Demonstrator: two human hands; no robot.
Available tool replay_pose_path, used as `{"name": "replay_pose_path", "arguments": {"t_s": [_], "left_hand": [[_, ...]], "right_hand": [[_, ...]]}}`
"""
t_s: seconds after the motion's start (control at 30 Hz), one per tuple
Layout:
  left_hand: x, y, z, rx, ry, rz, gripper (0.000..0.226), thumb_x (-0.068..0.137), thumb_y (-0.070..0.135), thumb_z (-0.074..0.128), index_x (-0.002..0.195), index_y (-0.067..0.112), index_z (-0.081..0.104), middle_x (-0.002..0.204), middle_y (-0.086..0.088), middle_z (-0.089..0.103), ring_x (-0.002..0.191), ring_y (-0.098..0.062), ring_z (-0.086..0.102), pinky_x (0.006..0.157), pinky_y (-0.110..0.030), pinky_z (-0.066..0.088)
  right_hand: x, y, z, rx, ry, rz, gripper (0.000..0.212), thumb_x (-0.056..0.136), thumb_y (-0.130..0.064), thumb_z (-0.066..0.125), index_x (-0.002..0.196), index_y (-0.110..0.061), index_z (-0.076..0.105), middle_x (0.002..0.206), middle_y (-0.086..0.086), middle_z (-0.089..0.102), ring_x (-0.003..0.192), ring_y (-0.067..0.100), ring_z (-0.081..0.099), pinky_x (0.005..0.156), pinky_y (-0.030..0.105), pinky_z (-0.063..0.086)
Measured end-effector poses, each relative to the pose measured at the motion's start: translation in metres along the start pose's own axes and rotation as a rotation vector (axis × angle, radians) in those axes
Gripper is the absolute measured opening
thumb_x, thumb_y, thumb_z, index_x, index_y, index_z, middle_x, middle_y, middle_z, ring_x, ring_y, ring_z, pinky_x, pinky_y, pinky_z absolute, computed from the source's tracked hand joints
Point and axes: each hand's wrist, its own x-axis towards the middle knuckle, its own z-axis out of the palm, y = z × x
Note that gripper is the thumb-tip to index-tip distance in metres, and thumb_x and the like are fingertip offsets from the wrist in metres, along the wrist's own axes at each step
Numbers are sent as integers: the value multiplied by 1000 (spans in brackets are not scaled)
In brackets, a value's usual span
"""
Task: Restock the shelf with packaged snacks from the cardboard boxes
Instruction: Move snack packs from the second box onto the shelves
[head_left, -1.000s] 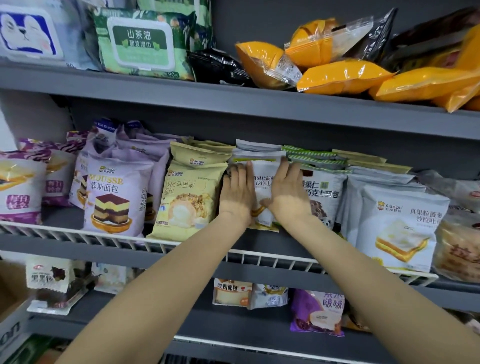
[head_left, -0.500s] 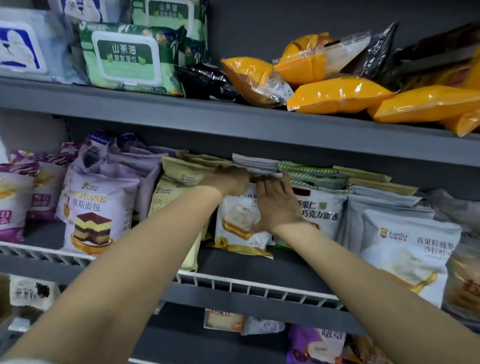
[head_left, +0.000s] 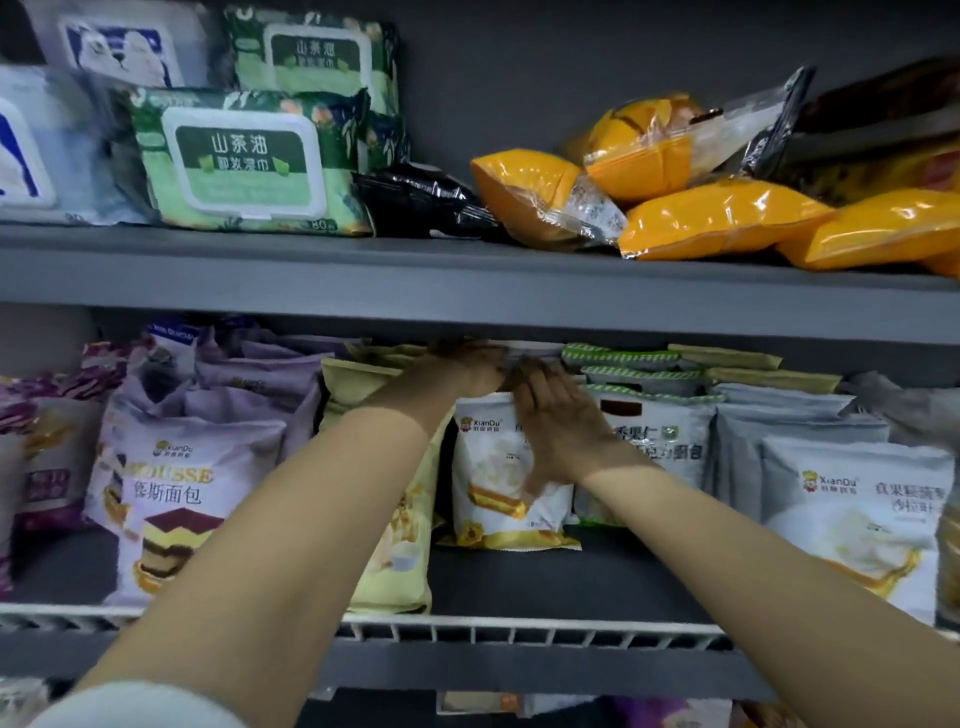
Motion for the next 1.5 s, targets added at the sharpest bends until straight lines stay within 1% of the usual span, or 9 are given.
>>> {"name": "replay_pose_path", "arguments": {"t_s": [0.13, 0.27, 0.4, 0.5, 0.67, 0.9, 1.1, 1.27, 1.5], "left_hand": [[12, -7, 5, 45, -70, -137, 59, 95, 57, 19, 149, 33, 21, 158, 5, 14, 146, -22, 15, 120, -42, 8], [42, -21, 23, -26, -93, -96, 61, 84, 49, 19, 139, 32, 39, 154, 2, 30, 140, -23, 28, 117, -45, 19], [0, -9, 3, -54, 115, -56, 42, 96, 38, 36, 129, 18, 52, 139, -7, 49, 128, -28, 45, 107, -40, 34], [-27, -6, -2, -96, 240, -21, 33, 95, 29, 39, 117, 16, 60, 123, -10, 61, 113, -30, 56, 95, -37, 39], [-87, -3, -9, -112, 460, 53, 27, 99, 24, 36, 108, 13, 59, 110, -12, 65, 99, -31, 61, 75, -31, 41], [-161, -41, 1, -62, 454, 14, 54, 87, 15, 40, 140, 12, 38, 141, -12, 44, 131, -28, 38, 103, -37, 33], [-195, -65, 15, 359, 70, -16, 118, 70, 54, 69, 150, 5, -1, 158, -15, 5, 147, -27, 3, 119, -35, 0], [-185, -60, 24, 627, 128, -23, 126, 60, 65, 73, 146, -4, 10, 152, -18, 20, 140, -29, 20, 118, -38, 9], [-159, -56, 40, 575, 235, -89, 59, 95, 21, 41, 139, -10, 18, 144, -28, 28, 136, -40, 24, 117, -50, 10]], "right_hand": [[3, -5, -2, -14, -43, 10, 130, 51, -56, 84, 146, -4, 12, 150, 10, 25, 142, 29, 17, 120, 40, 4], [2, -11, -4, -84, -25, 64, 118, 56, -53, 83, 143, -5, 20, 147, 11, 25, 140, 31, 18, 119, 39, 4], [-5, -22, -5, -74, 9, 154, 128, 58, -49, 83, 148, 0, 6, 149, 12, 18, 143, 30, 13, 118, 38, -4], [-13, -34, 0, -114, 251, 292, 108, 69, -44, 79, 148, -1, 19, 149, 12, 31, 141, 27, 27, 119, 39, 17], [-36, -53, -3, 140, 166, 311, 90, 89, -12, 58, 151, -13, -8, 155, 10, 7, 146, 25, 3, 117, 49, 3], [-64, -91, -22, 633, 345, 104, 60, 88, -18, 55, 143, -15, 30, 143, 12, 27, 135, 29, 24, 101, 41, 37], [-61, -131, -18, 632, 43, 17, 123, 68, -38, 81, 150, -24, -9, 155, 14, -13, 145, 34, 4, 113, 39, 27], [-48, -144, -10, 594, 63, 120, 125, 67, -29, 84, 151, -26, -10, 154, 19, -19, 145, 37, 7, 110, 38, 35], [-20, -154, 7, 272, 496, 173, 80, 52, -21, 85, 121, -3, 48, 131, 27, 52, 117, 35, 57, 93, 38, 52]]}}
